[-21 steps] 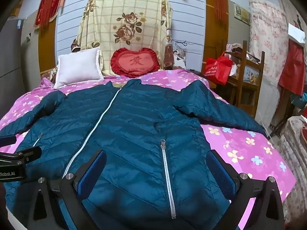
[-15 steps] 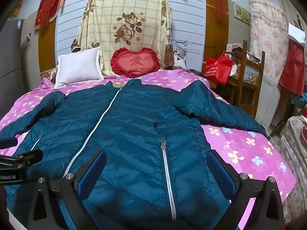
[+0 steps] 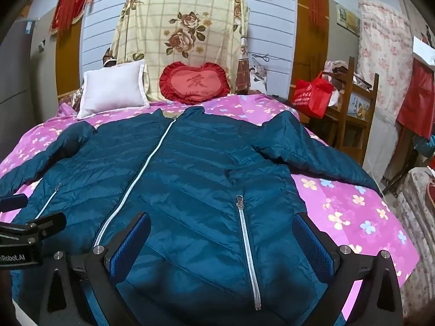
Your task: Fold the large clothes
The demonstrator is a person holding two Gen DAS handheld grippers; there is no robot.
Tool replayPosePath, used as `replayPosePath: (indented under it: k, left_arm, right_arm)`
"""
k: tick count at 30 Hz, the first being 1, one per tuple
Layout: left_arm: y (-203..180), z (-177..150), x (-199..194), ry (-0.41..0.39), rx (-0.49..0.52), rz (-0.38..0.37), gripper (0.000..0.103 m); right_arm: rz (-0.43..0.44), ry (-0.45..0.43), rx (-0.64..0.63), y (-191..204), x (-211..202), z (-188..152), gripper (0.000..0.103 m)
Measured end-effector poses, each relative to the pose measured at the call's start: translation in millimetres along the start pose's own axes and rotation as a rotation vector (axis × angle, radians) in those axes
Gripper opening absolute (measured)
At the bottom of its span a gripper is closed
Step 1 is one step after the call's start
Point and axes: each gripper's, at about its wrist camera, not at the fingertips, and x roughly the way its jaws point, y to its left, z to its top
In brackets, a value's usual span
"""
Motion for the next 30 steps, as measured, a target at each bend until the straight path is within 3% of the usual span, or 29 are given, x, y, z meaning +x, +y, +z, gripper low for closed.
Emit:
replayPosePath:
  k: [6, 11, 15, 20, 30]
  left_arm:
    - [-0.2, -1.5, -1.0, -0.024, 0.015, 0.02, 0.103]
    - [-0.8, -3.9, -6.4, -0.103, 0.028, -0.022, 0.103]
    - [-6.9, -5.4, -5.0, -0.078, 0.092, 0.003, 0.103]
    - [-7.1, -9.7, -0.6, -0.074, 0.092, 0.004, 0.103]
    - [-10.2, -17.7, 7.8, -0.049, 0.057, -0.063, 0.103]
  right_arm:
    - [-0.019, 0.01, 0.0, -0.7, -1.2, 2.4, 0.103]
    - [-0.029, 0.037, 0.039, -9.5, 4.5, -0.1, 0.103]
    - [-0.04, 0.058, 0.067, -15.6, 9.2, -1.7, 0.103]
    - [-0.072, 0.097, 0.061, -16.2, 16.9, -6.8, 0.103]
    - [-0.082, 0.114, 0.072, -20.5, 20.3, -7.0, 0.103]
